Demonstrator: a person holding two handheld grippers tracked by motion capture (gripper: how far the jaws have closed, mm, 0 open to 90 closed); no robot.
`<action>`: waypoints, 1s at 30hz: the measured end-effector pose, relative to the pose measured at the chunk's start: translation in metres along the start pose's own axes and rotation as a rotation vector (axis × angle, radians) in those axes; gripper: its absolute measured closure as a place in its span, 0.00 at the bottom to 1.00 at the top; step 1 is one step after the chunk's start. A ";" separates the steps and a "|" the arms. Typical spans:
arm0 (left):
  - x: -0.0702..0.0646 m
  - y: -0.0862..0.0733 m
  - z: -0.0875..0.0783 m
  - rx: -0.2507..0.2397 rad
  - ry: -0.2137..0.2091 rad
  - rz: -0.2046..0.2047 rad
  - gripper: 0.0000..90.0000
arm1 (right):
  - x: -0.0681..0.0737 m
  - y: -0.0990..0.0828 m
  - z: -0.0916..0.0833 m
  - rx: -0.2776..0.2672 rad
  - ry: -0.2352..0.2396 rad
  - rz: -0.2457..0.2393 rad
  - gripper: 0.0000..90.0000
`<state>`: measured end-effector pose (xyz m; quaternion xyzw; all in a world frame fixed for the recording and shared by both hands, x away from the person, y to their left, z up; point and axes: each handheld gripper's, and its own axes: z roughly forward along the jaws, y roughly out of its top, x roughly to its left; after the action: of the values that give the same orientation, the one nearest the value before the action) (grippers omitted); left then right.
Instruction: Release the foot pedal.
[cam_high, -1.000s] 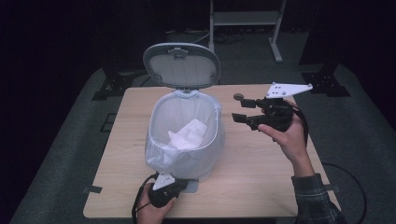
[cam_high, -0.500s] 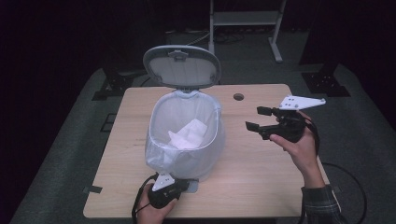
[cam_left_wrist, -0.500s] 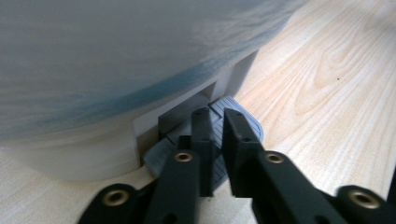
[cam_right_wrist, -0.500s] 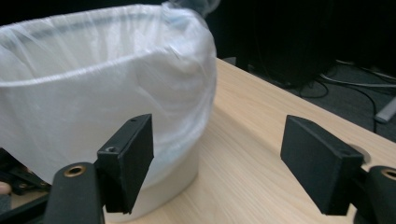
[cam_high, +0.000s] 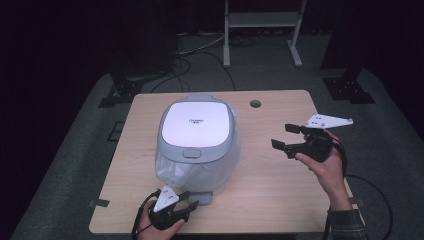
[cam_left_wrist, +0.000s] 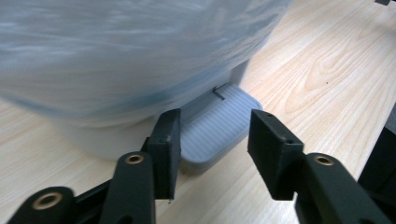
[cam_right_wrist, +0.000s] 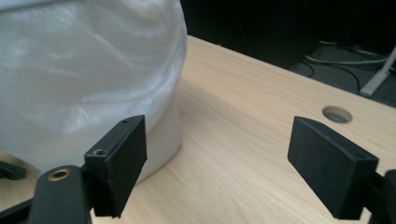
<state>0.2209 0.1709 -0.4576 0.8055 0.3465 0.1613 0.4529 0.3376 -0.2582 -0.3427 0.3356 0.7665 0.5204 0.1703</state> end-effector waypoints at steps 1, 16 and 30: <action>0.003 -0.002 -0.004 0.005 0.002 -0.016 0.52 | -0.002 -0.006 0.000 0.009 -0.016 0.009 0.18; 0.035 -0.007 -0.026 0.000 0.084 -0.057 0.25 | -0.013 -0.051 -0.002 0.069 -0.135 0.068 0.14; 0.058 -0.011 -0.021 0.038 0.148 -0.092 0.11 | -0.018 -0.093 -0.013 0.110 -0.226 0.115 0.14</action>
<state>0.2452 0.2286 -0.4590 0.7831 0.4187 0.1929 0.4175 0.3111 -0.3015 -0.4243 0.4441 0.7493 0.4456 0.2067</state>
